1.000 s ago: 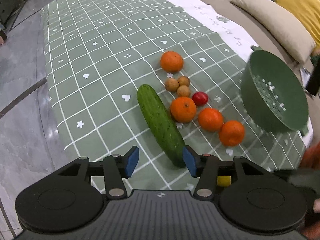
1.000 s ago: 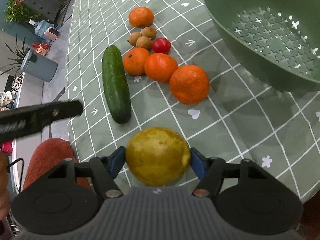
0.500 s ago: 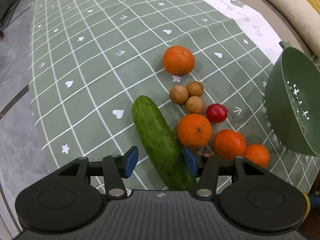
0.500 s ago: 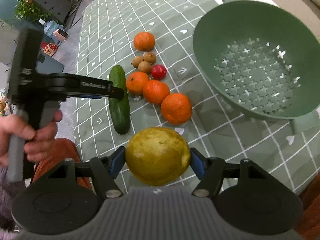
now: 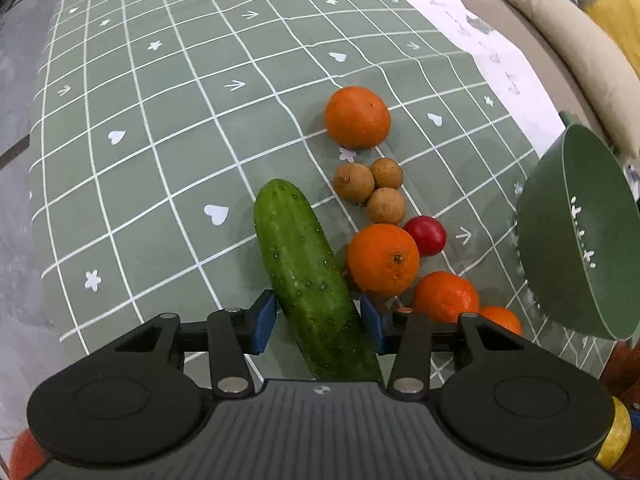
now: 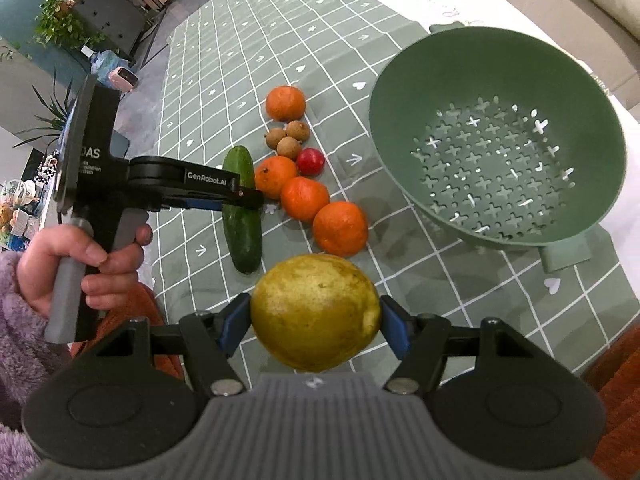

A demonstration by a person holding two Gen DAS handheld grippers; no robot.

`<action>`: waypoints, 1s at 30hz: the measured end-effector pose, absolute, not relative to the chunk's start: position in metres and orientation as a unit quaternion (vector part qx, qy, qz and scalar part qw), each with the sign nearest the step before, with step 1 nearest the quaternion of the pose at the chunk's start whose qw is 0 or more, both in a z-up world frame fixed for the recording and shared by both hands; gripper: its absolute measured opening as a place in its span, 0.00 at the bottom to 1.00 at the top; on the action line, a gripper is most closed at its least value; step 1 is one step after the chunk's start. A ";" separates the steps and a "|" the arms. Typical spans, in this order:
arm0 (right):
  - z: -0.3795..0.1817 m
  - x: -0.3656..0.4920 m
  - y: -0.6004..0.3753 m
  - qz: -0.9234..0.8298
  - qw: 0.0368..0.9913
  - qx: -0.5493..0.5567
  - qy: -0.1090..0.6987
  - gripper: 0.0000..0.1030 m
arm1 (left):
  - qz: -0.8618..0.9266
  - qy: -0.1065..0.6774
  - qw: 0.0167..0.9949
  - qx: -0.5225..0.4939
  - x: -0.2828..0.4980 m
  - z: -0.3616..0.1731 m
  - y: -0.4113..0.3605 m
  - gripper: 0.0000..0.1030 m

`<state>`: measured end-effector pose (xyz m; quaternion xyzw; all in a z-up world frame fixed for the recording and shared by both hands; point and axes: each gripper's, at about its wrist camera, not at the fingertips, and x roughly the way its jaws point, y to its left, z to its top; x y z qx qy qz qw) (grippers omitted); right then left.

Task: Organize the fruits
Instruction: 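Grasp the cucumber with the left tool and lift it, then carry the cucumber and yellow fruit into the green colander and release both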

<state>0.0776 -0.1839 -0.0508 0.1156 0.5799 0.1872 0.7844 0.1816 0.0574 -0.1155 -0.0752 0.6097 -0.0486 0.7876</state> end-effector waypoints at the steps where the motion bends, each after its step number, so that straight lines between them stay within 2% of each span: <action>1: -0.050 0.077 -0.185 0.188 0.786 0.115 0.577 0.63 | -0.046 0.609 0.789 -0.073 0.181 -0.115 0.057 0.46; 4: -0.043 0.075 -0.188 0.188 0.793 0.113 0.568 0.63 | -0.045 0.598 0.798 -0.063 0.175 -0.109 0.056 0.45; 12: -0.027 0.079 -0.200 0.187 0.812 0.099 0.544 0.63 | -0.024 0.614 0.780 -0.120 0.160 -0.097 0.071 0.44; 30: -0.002 0.103 -0.233 0.180 0.836 0.089 0.511 0.63 | -0.079 0.566 0.781 -0.254 0.155 -0.014 0.051 0.41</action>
